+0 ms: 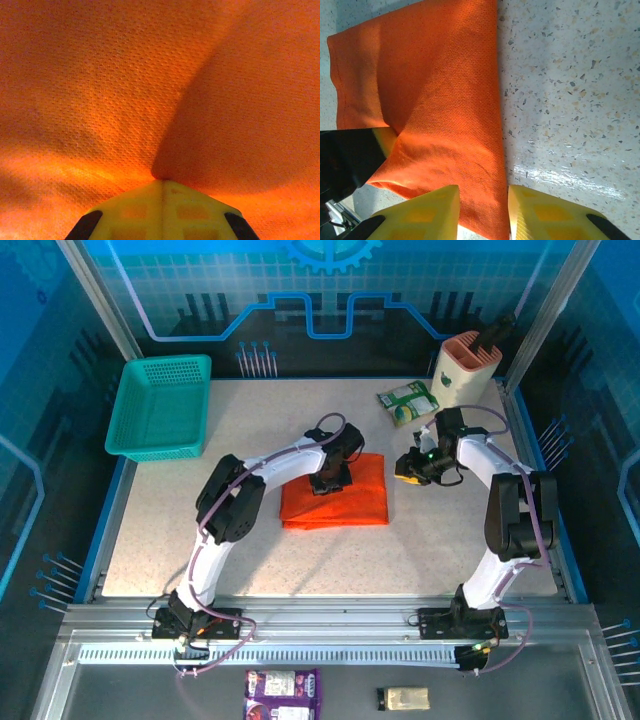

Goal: Fold the inside-out t-shirt

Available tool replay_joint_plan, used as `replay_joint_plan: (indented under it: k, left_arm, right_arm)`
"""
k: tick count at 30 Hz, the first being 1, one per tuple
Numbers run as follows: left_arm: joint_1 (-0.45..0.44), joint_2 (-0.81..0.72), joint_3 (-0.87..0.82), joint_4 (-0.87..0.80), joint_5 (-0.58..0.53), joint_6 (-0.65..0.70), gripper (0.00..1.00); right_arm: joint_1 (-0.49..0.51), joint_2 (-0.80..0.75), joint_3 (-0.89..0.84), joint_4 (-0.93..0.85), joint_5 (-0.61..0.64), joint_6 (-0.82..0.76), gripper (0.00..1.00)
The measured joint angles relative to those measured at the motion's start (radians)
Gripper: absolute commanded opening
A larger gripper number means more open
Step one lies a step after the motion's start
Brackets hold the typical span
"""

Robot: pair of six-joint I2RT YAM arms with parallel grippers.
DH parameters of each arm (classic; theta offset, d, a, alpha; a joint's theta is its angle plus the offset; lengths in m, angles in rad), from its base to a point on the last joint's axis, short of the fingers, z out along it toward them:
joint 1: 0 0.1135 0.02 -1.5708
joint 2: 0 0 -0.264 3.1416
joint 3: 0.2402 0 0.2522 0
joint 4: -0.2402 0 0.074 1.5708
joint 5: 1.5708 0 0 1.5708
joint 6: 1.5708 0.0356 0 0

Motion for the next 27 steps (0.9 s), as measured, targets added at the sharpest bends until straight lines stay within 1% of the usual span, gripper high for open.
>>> replay_joint_plan:
  k: [5, 9, 14, 24, 27]
  left_arm:
    - [-0.001, 0.022, 0.004, 0.000, -0.011, 0.001, 0.00]
    - [-0.001, 0.023, 0.004, 0.001, -0.012, 0.001, 0.00]
    - [-0.001, 0.023, 0.004, 0.001, -0.012, 0.000, 0.00]
    - [-0.001, 0.023, 0.003, 0.001, -0.012, 0.001, 0.00]
    - [-0.001, 0.023, 0.003, 0.002, -0.011, 0.001, 0.00]
  right_arm:
    - [0.006, 0.027, 0.002, 0.003, -0.009, -0.047, 0.36]
    - [0.037, 0.104, 0.027, 0.001, -0.010, -0.106, 0.36]
    - [0.052, 0.201, 0.051, 0.004, -0.045, -0.158, 0.37]
    - [0.056, 0.237, 0.067, 0.003, -0.105, -0.177, 0.32]
    - [0.056, 0.252, 0.077, -0.001, -0.121, -0.177, 0.29]
